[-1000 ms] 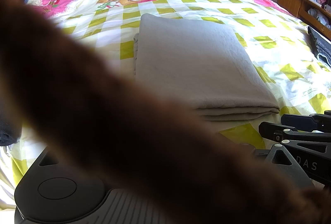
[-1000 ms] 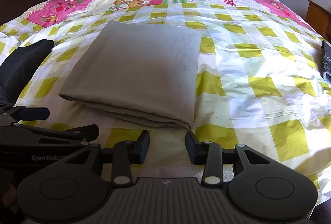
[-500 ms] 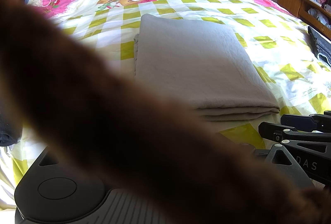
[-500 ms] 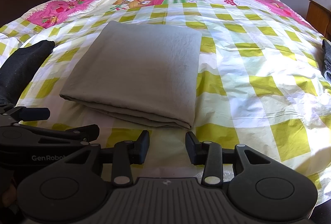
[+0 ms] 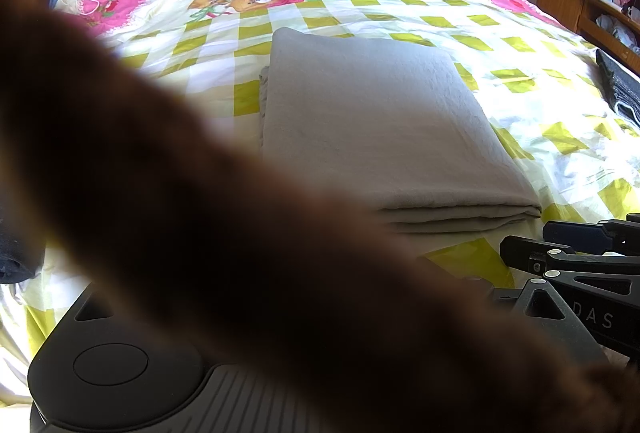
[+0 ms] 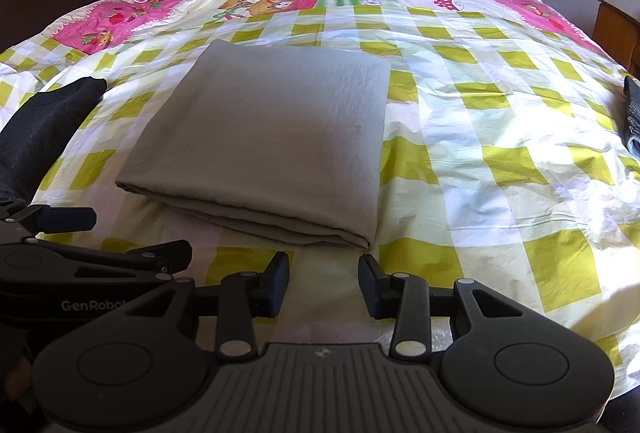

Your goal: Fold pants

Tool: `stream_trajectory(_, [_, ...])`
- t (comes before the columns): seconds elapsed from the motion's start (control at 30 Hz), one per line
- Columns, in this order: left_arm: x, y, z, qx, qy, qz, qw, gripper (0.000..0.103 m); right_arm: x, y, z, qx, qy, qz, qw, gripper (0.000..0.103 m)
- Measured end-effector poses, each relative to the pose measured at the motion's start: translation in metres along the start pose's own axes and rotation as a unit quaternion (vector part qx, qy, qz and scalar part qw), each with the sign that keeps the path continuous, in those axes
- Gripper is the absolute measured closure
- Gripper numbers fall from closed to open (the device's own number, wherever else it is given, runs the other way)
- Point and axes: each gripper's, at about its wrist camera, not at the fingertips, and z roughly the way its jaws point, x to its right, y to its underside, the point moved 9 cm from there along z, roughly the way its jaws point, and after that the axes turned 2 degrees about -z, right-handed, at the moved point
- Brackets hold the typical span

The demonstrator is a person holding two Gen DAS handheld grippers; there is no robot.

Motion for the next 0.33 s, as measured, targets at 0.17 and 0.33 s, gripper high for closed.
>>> stream_trajectory(0.17, [-0.0003, -0.0001, -0.0001, 0.0, -0.001, 0.0, 1.0, 0.004, 0.0001, 0.0, 0.0001, 0.0, 0.0, 0.0, 1.0, 0.051])
stream_trajectory(0.33, [-0.0001, 0.0, 0.0, 0.0, -0.001, 0.001, 1.0, 0.004, 0.0002, 0.0001, 0.0001, 0.0, 0.0, 0.0, 1.0, 0.051])
